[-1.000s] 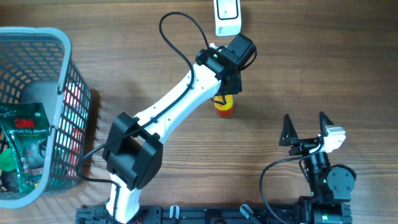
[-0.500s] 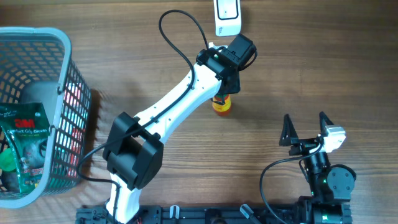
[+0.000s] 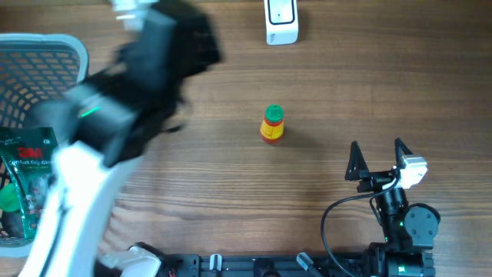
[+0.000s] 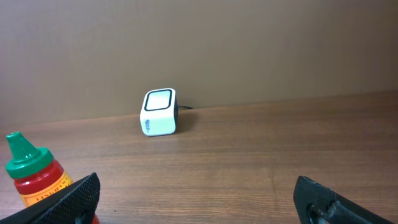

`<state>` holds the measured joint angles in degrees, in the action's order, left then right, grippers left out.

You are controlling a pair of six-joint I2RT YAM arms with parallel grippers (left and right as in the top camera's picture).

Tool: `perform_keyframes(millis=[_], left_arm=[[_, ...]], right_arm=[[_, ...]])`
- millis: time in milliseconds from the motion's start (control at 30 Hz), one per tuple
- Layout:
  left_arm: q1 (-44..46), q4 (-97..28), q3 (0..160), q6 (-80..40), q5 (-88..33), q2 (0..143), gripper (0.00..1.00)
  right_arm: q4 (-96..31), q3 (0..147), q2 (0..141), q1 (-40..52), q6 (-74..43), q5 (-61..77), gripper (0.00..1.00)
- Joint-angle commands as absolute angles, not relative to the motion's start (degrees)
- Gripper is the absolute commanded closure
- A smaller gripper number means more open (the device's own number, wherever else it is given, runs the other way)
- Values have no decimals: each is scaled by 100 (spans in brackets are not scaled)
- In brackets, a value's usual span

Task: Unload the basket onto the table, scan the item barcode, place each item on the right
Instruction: 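Carry the sauce bottle out and stand it upright mid-table, then return the left gripper to the basket and grasp the green 3M glove pack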

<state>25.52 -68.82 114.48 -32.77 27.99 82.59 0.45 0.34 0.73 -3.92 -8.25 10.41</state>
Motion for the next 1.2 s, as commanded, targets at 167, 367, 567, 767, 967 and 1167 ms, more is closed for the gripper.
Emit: perform_keyframes(millis=[167,367,567,767,967,1167], left_arm=[[-1977,-8420,11246,-3262,2499,7701,0],[-3946,-7415,9325,-3083,1492,7920,0],[-4488,-4840,6971,-858,1476,7955,0],[-4491,-3387,6473,429,1450,8230,0],[-4504,-2904,6473,429,1026,9249,0],[-4947,-2565,6473,432,-329,9701,0]], right_arm=[[73,32,27,-397,-762,1031,0],[75,32,27,-397,-764,1031,0],[75,32,27,-397,-764,1031,0],[75,32,27,-397,-764,1031,0],[75,32,27,-397,-764,1031,0],[75,32,27,-397,-764,1031,0]])
